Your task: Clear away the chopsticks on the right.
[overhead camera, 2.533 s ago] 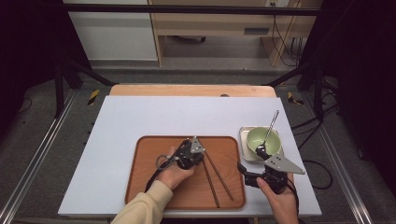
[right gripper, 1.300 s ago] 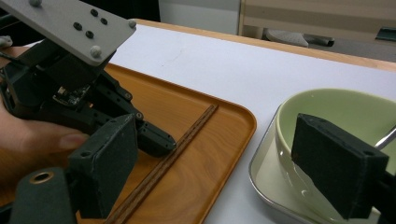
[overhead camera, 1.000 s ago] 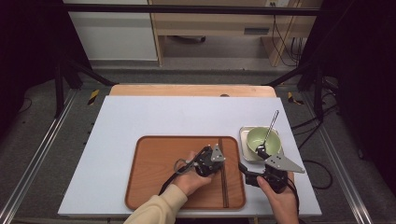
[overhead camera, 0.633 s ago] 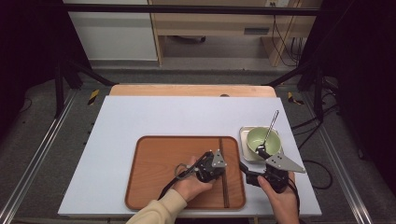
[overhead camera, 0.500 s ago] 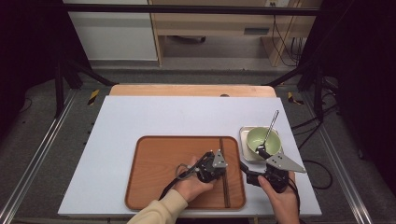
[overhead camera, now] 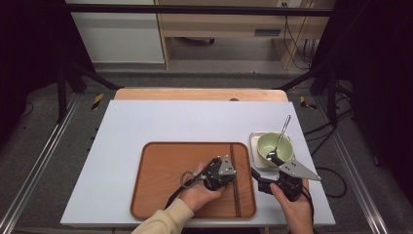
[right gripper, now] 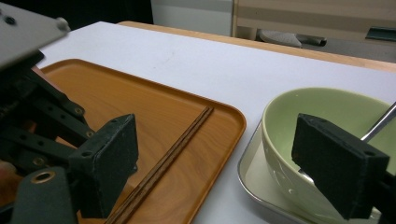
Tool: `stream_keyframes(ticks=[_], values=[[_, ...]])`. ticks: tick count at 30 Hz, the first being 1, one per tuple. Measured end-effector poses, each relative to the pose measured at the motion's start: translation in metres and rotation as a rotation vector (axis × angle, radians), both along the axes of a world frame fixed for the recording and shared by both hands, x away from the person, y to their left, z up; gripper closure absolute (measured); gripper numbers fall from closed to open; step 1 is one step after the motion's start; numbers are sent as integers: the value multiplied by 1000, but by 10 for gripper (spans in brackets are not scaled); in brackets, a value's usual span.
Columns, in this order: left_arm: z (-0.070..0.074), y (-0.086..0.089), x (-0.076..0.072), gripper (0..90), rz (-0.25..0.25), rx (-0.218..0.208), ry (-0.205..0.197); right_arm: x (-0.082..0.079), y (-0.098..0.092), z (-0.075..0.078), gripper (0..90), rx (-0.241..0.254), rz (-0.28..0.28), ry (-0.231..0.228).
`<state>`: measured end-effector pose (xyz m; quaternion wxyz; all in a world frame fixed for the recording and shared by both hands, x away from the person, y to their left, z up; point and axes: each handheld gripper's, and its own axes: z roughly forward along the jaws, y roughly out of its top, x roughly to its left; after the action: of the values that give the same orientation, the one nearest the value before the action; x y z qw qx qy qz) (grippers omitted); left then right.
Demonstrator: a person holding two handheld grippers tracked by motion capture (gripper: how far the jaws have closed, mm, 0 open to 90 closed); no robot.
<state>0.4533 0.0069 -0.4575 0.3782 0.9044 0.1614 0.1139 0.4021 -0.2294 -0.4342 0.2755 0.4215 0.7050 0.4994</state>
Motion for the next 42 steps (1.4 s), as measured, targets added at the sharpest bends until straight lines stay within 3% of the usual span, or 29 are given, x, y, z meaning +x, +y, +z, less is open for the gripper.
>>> stream_keyframes(ticks=[7, 13, 16, 18, 20, 23, 29, 32, 39, 42], values=[[7, 32, -2, 896, 55, -77, -28, 0, -1, 0, 142, -1, -14, -3], [13, 80, -5, 816, 146, -154, -77, -1, -1, 0, 148, -9, -18, -5], [16, 108, -7, 687, 203, -186, -130, -1, -1, 0, 149, -12, -23, -3], [18, 127, -10, 532, 252, -219, -162, -1, -1, 0, 148, -14, -25, -1], [19, 148, -12, 368, 294, -274, -190, -1, 0, 1, 146, -27, -26, 0], [20, 178, -20, 231, 349, -335, -224, 0, 0, 5, 144, -47, -42, 10], [26, 228, -38, 142, 431, -372, -286, 8, -13, 30, 174, -95, -82, -2], [21, 246, -40, 103, 454, -381, -275, 17, -26, 43, 205, -117, -106, 6], [17, 271, -41, 72, 523, -434, -303, 49, -59, 62, 260, -116, -133, 59], [15, 274, -44, 72, 535, -426, -329, 62, -68, 63, 290, -130, -136, 84]])
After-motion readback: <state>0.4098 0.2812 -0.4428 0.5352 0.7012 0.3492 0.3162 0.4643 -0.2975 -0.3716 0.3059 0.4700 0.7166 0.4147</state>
